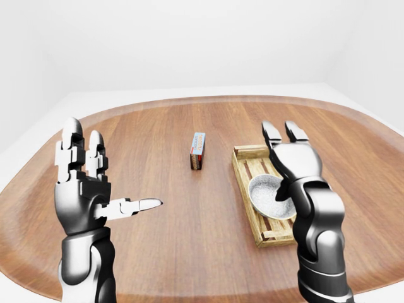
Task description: Pick up the bowl on the left and put it in the tray.
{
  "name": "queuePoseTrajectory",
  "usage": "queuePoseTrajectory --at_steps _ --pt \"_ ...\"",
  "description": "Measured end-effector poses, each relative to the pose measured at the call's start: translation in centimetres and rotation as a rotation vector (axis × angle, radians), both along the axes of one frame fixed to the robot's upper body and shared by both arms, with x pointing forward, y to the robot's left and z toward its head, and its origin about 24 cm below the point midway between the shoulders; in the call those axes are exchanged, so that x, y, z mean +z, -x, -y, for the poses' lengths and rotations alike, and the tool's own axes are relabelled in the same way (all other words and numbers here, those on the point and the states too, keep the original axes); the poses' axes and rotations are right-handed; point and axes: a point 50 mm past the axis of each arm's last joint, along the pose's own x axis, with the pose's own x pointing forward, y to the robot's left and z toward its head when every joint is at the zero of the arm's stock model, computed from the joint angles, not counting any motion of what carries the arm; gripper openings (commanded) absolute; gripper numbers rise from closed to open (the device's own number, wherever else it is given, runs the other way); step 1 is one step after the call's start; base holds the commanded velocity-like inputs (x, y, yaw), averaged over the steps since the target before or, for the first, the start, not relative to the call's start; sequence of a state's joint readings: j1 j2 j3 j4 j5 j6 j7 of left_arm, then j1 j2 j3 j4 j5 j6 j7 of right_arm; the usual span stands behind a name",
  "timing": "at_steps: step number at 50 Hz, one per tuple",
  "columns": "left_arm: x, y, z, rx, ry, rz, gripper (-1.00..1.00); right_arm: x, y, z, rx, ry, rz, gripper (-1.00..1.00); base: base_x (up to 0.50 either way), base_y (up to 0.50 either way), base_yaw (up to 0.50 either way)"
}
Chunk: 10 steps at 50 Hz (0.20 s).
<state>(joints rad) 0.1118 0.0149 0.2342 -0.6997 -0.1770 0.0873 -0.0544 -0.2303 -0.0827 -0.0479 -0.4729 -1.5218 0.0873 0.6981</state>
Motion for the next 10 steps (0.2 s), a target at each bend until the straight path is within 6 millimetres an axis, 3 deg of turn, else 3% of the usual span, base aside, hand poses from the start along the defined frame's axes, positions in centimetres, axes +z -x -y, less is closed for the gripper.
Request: queuePoseTrajectory --at_steps 10 --pt "0.1 0.0 -0.1 0.0 0.001 0.003 1.0 5.6 2.7 -1.1 -0.1 0.063 0.293 1.0 0.0 0.0 0.0"
